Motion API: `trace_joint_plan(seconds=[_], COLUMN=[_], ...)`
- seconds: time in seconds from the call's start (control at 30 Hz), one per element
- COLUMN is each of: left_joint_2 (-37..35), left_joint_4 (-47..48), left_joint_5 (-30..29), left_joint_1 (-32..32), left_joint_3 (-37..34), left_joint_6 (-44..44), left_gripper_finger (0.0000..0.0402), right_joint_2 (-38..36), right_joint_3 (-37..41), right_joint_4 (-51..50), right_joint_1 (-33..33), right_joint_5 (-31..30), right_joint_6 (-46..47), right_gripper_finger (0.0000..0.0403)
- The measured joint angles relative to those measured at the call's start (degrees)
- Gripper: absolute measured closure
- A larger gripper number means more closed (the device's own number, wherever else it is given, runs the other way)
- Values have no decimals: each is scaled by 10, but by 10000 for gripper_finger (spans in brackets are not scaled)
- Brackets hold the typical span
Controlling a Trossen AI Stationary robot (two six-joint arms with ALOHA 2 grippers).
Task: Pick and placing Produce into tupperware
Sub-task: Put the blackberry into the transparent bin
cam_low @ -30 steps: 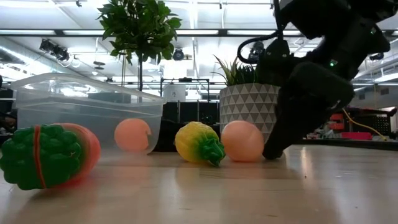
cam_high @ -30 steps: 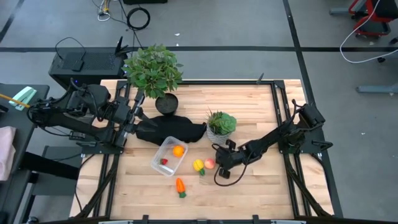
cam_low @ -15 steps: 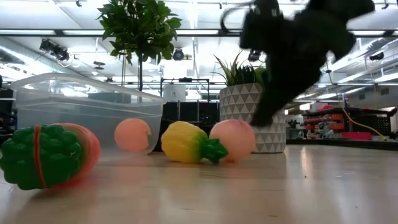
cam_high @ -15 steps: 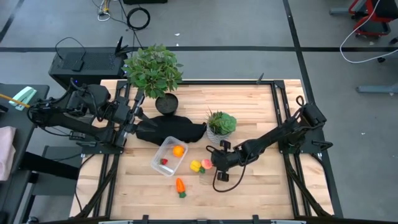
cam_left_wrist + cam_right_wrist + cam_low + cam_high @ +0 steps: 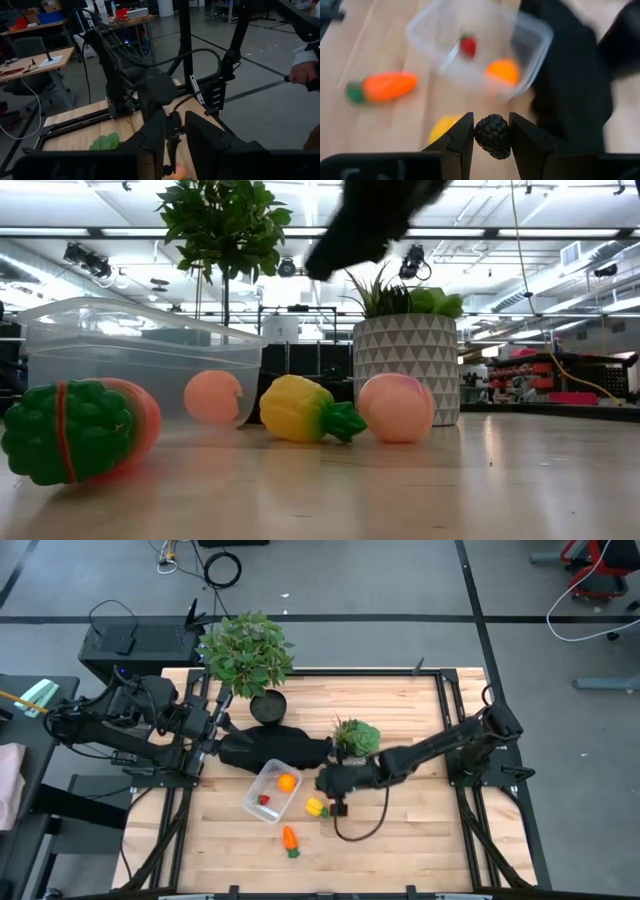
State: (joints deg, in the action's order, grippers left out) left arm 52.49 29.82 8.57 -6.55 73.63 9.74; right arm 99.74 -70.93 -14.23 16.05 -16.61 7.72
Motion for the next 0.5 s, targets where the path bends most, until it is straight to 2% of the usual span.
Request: trace_joint_plan(seconds=[0.13, 0.33, 0.5], left_joint_2=[0, 0, 0], left_joint_4=[1, 0, 1], left_joint_5=[0, 0, 0], left_joint_1=[0, 0, 0], left_joint_3=[0, 0, 0], left_joint_6=[0, 0, 0], left_gripper_finger=[321, 318, 320], right_joint_2=[0, 14, 29], right_joint_3=[-18, -41, -48], right_joint_4=[30, 42, 75], right_joint_1=[-36, -73, -92], right_joint_5=[25, 103, 141], right_joint_6=[-59, -131, -139], right_gripper_finger=[284, 284, 284])
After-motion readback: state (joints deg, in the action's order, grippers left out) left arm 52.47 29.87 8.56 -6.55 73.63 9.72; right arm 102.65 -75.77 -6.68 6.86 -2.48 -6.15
